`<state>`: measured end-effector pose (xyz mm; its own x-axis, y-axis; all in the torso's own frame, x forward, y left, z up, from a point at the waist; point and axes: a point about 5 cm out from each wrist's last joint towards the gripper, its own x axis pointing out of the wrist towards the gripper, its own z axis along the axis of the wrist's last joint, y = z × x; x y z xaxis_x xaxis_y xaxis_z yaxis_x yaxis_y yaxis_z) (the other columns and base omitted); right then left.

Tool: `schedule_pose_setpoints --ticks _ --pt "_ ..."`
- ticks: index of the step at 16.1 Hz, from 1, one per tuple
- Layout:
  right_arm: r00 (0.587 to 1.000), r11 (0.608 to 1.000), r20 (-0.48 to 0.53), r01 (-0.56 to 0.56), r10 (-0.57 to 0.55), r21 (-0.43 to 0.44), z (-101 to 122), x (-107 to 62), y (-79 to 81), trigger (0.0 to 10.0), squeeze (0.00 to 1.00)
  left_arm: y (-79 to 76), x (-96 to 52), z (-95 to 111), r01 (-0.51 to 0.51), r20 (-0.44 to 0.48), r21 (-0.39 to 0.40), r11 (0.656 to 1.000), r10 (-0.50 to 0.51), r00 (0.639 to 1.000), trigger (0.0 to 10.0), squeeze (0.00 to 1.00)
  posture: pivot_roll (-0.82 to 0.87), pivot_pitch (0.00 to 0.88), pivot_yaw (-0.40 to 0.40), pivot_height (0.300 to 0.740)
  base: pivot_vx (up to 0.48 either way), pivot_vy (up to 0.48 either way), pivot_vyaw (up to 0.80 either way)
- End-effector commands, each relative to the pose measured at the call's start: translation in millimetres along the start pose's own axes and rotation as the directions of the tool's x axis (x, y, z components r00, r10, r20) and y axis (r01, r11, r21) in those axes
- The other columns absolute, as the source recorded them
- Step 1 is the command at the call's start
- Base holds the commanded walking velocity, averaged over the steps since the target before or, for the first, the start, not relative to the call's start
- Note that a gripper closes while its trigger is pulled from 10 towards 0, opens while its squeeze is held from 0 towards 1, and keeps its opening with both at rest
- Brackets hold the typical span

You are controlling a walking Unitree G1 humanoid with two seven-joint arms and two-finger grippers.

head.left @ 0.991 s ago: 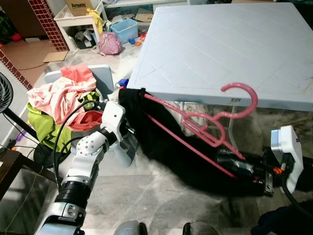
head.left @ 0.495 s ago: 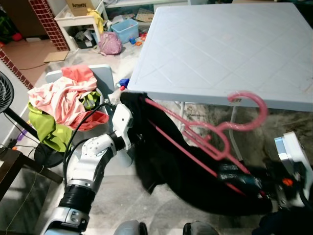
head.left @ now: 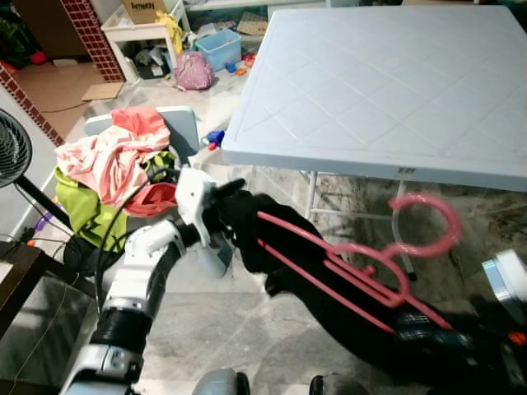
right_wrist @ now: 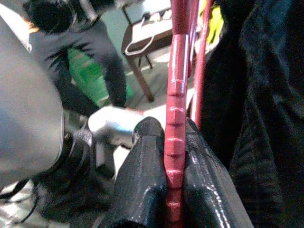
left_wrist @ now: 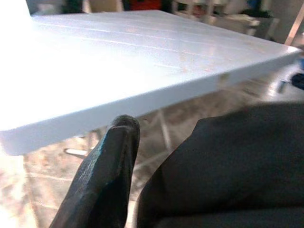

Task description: Hang hanger

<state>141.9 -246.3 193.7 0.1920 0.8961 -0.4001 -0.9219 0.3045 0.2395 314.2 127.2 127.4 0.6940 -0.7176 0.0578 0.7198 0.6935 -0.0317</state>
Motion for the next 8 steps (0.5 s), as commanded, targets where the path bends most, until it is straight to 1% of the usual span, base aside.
schedule_pose_setpoints --ticks 1,3,4,5,6,7,8 --pt "0.999 0.999 -0.020 -0.039 0.038 -0.035 5 -3.2 4.5 10.0 0.00 13.6 -3.4 9 -0.084 0.029 0.028 0.996 0.083 0.996 0.0 0.00 -0.13 0.089 0.109 0.740 0.000 0.000 0.00" --pt "0.999 0.999 -0.012 -0.039 0.039 -0.037 7 -7.0 7.0 10.0 0.00 16.0 -4.4 8 -0.114 0.029 0.033 0.993 0.113 0.993 0.0 0.00 -0.13 0.089 0.109 0.740 0.000 0.000 0.00" --pt "0.999 0.998 0.005 -0.043 0.043 -0.044 11 -7.8 8.4 10.0 0.00 16.2 -4.3 6 -0.117 0.025 0.031 0.993 0.116 0.993 0.0 0.00 -0.14 0.087 0.111 0.740 0.000 0.000 0.00" --pt "0.997 0.997 0.047 -0.058 0.060 -0.055 18 -9.5 11.6 10.0 0.00 16.5 -4.2 2 -0.120 0.006 0.035 0.992 0.120 0.993 0.0 0.00 -0.14 0.087 0.111 0.740 0.000 0.000 0.00" --pt "0.993 0.995 0.092 -0.067 0.073 -0.070 26 -12.6 14.1 10.0 0.00 18.9 -5.5 -3 -0.146 -0.012 0.038 0.989 0.147 0.989 0.0 0.00 -0.15 0.086 0.112 0.740 0.000 0.000 0.00" --pt "0.990 0.994 0.112 -0.074 0.082 -0.078 33 -17.1 16.3 10.0 0.00 23.0 -8.5 -8 -0.186 -0.032 0.049 0.981 0.188 0.982 0.0 0.00 -0.15 0.086 0.112 0.740 0.000 0.000 0.00" --pt "0.991 0.994 0.107 -0.077 0.085 -0.078 36 -21.0 17.8 10.0 0.00 27.8 -11.6 -12 -0.224 -0.052 0.074 0.972 0.228 0.972 0.0 0.00 -0.15 0.085 0.112 0.740 0.000 0.000 0.00"
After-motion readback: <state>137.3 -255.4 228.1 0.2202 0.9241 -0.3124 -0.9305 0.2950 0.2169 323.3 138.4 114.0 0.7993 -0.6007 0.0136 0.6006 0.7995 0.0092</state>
